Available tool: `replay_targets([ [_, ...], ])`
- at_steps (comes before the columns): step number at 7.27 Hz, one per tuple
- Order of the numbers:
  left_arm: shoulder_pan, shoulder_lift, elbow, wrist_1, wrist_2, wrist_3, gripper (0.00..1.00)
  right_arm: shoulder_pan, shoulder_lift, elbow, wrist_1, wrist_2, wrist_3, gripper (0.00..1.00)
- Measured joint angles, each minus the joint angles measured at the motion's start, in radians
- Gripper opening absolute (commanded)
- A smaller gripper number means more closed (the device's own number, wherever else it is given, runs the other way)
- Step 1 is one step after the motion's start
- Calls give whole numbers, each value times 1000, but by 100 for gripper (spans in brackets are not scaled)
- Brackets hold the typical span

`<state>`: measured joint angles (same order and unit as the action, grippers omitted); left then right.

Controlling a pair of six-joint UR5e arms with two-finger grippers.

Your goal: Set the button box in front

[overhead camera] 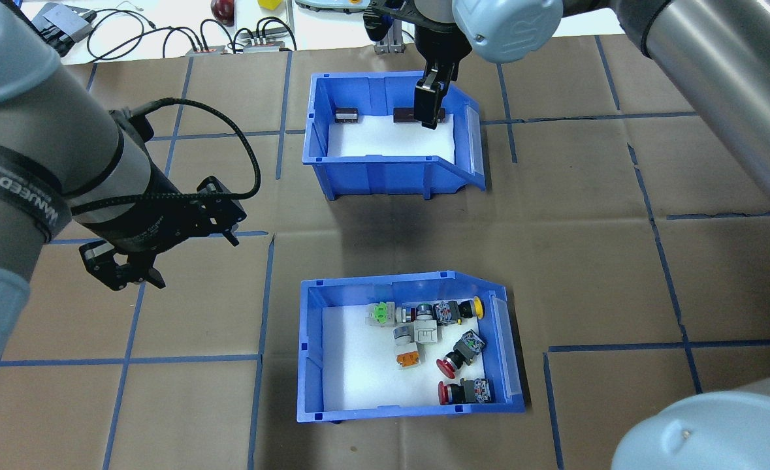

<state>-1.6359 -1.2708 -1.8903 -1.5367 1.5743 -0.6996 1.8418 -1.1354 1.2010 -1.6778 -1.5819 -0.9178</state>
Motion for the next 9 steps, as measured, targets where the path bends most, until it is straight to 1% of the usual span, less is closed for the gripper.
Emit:
replay_targets([
  [2,-47,92,-139,40,-47,-365,99,72,50,-4,-18,-8,-35,100],
  [3,-93,125,-200,67,-61,-552,99,104,84,-4,-23,-11,-48,100],
  [4,-161,138,-237,104,-66,-728,99,123,114,-1,-32,-12,-75,100],
  [5,-252,133,-272,154,-65,-903,99,137,139,3,-55,-13,-103,100],
  [6,-346,111,-311,234,-62,-1073,99,149,166,4,-88,-13,-118,100],
  [7,-424,67,-339,333,-62,-1190,99,161,189,5,-113,-14,-122,100],
  [8,-492,0,-351,412,-64,-1266,99,169,205,6,-125,-14,-123,98],
  [9,-549,-51,-356,462,-65,-1336,99,173,213,8,-136,-14,-124,85],
])
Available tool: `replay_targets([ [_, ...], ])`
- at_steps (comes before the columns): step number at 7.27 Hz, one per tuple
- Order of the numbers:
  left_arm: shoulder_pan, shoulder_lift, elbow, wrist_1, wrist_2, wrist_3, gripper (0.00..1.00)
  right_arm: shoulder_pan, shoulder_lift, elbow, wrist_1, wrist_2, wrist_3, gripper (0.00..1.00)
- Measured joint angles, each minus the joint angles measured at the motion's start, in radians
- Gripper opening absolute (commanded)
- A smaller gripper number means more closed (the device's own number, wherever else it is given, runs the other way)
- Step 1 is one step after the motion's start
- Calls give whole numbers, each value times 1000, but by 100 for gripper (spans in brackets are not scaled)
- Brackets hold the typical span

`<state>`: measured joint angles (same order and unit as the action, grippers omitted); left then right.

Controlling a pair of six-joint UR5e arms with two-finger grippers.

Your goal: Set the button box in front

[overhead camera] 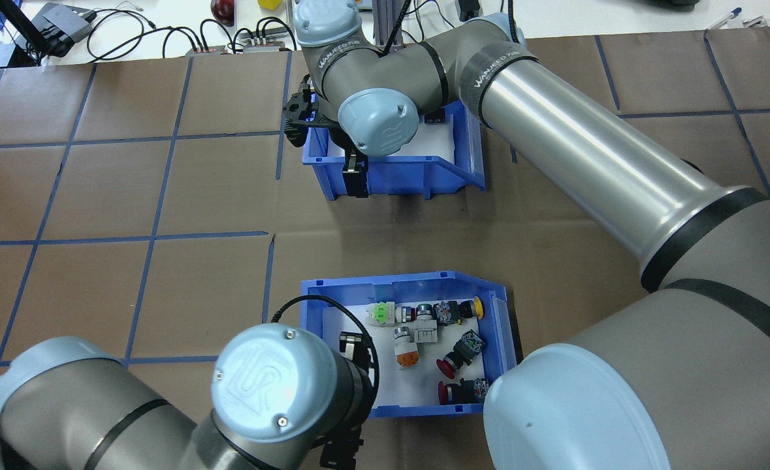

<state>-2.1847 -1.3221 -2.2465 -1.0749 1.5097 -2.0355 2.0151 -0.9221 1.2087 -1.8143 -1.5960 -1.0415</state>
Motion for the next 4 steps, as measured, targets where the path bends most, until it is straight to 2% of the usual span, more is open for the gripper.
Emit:
replay_targets([
  [2,-55,-35,-19,47,0,-93,99,1,11,4,-21,-9,-4,36],
  [3,-61,-38,-39,53,-3,-127,99,1,15,4,-26,-37,-17,22],
  [4,-63,-40,-59,55,-5,-156,99,1,16,4,-29,-67,-32,16],
])
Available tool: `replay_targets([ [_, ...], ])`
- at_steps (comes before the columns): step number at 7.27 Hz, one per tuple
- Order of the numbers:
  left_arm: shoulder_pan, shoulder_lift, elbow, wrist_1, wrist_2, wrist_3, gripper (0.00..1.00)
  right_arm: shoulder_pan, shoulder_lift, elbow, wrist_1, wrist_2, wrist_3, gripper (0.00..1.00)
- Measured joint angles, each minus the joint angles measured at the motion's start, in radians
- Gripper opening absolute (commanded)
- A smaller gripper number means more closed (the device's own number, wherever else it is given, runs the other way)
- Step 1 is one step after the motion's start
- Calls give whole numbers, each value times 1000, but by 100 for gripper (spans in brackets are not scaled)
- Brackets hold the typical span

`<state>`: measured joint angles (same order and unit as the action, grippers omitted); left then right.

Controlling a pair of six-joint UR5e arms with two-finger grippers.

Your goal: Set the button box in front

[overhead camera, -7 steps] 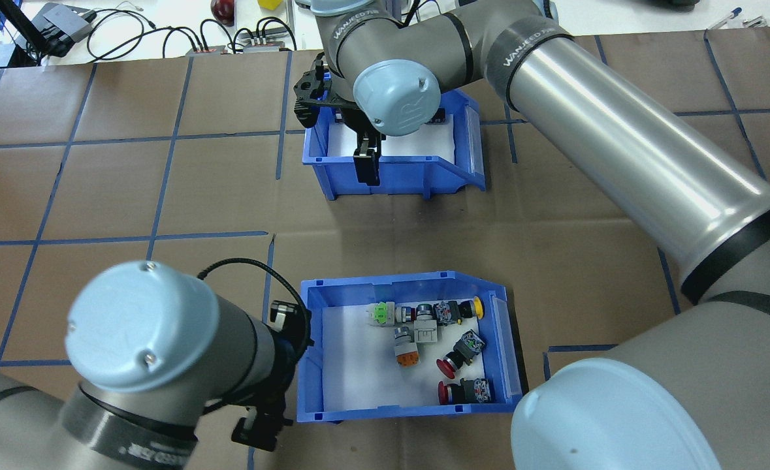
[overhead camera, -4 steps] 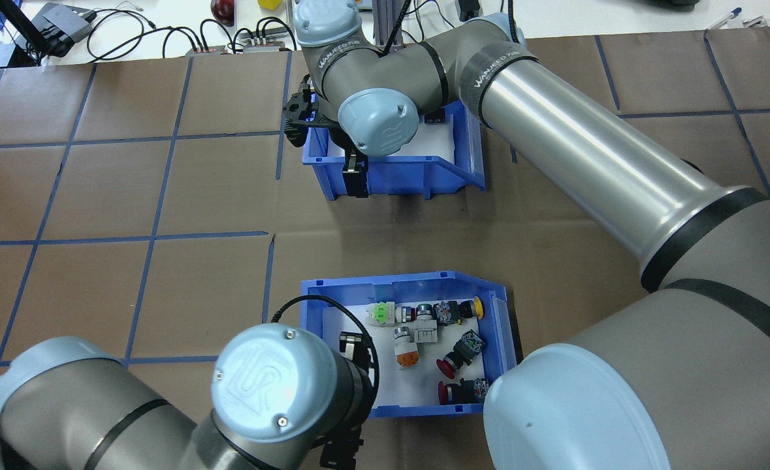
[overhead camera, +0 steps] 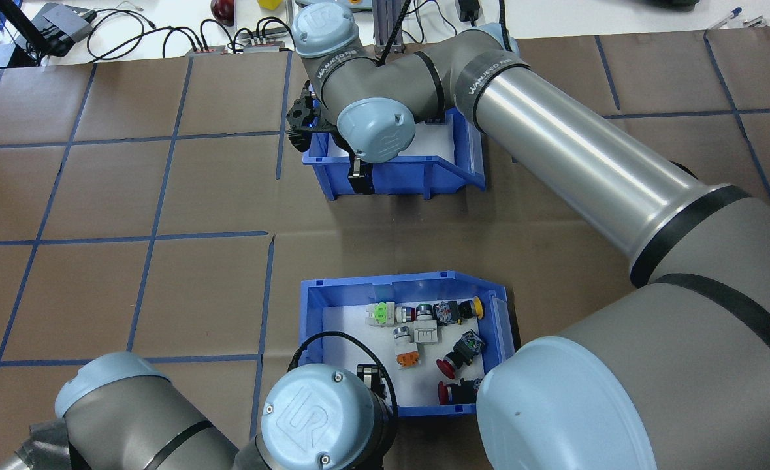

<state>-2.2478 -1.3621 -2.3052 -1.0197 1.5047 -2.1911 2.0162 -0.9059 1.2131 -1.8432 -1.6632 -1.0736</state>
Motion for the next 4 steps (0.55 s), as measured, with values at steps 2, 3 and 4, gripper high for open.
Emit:
replay_targets([
  [2,-1,-10,-13,-2,-1,-18,99,-3,-3,-5,-3,-20,-9,8],
  [3,-1,-23,-13,-2,1,-20,99,-10,-12,-11,-14,-22,-13,8],
  [4,-2,-38,-13,3,3,-22,99,-20,-27,-13,-33,-25,-16,8],
])
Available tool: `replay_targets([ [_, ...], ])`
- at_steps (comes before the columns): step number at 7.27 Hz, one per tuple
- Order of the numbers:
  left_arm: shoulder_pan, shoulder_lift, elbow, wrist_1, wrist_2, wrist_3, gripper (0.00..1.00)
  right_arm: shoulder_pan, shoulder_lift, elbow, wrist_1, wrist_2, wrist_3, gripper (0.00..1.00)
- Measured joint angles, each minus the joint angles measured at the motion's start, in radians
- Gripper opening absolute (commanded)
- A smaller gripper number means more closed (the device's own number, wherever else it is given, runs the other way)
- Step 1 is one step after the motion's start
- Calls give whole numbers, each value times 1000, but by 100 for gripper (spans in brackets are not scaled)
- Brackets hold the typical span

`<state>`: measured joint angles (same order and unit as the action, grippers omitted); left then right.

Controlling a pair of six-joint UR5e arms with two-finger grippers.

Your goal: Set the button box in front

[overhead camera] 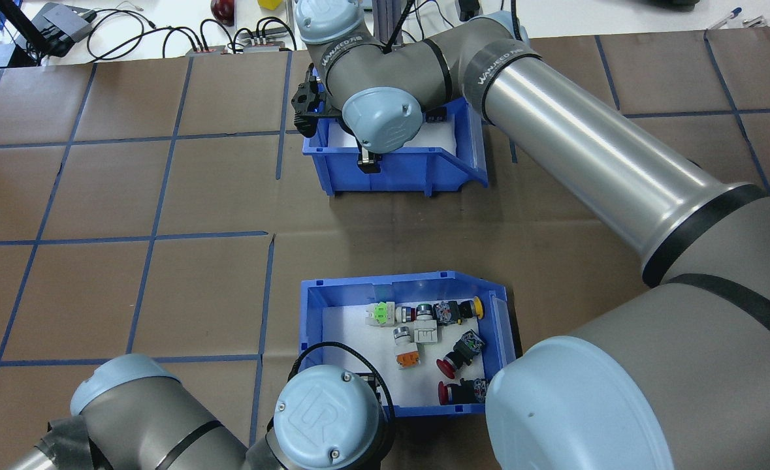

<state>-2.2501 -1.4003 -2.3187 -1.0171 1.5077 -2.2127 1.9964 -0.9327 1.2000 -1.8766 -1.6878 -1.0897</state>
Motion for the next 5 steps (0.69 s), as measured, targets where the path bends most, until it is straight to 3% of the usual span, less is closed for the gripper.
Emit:
replay_targets([
  [1,-2,-20,0,22,2,-3,94,-19,-26,4,-8,-2,-6,8],
  [2,-3,-43,0,57,4,-5,69,-55,-57,11,-6,-4,-31,8],
  [3,-4,-61,0,87,6,-6,1,-100,-85,17,4,-14,-78,8],
  [5,-6,-71,-1,140,6,-10,0,-207,-150,55,27,-45,-224,8],
])
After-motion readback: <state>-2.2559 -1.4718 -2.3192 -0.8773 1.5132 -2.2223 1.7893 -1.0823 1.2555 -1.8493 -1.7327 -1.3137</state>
